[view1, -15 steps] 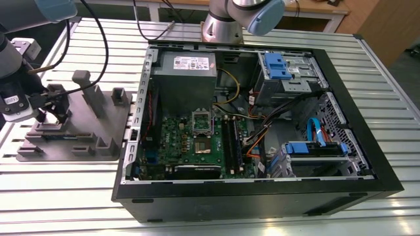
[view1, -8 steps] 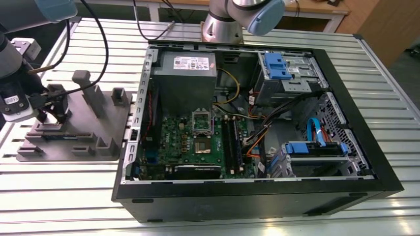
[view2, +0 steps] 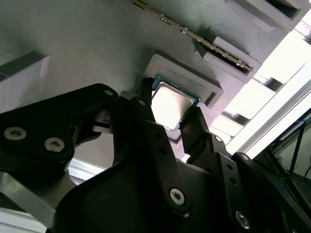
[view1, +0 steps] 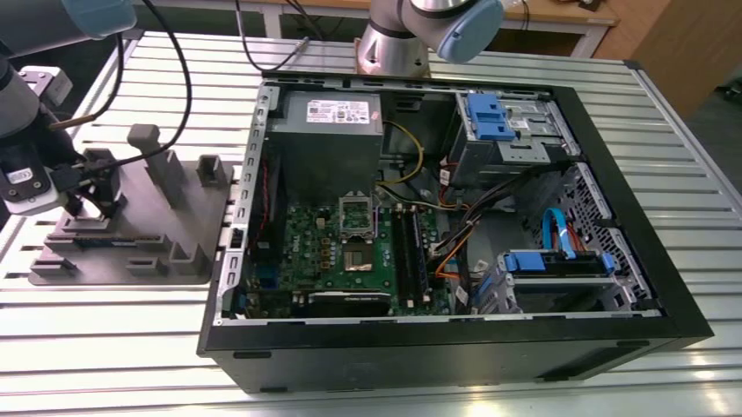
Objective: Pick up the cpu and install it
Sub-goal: 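Pick up the cpu and move it towards the insertion slot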
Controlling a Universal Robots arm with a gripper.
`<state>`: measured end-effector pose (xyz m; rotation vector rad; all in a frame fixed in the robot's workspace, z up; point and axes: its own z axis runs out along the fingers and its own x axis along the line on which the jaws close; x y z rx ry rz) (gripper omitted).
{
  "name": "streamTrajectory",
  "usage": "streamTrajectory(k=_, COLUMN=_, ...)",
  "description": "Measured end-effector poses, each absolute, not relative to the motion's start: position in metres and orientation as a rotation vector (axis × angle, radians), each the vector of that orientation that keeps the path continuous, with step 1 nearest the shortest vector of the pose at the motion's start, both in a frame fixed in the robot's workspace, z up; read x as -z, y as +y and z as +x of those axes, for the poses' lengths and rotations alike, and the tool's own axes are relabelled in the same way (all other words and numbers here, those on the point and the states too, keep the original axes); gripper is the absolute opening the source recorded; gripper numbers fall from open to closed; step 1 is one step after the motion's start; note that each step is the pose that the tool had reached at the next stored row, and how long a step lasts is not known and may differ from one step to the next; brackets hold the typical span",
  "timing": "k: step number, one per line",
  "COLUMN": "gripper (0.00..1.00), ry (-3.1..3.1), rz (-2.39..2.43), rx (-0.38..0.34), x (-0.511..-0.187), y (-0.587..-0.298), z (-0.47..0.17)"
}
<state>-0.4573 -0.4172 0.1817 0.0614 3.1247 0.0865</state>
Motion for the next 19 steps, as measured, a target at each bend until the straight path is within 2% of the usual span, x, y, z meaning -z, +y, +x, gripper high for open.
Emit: streamTrajectory(k=19, gripper=0.47, ry=3.125, rz=0.061, rx=-0.086, x=-0.196, y=-0.417, z=-0.457)
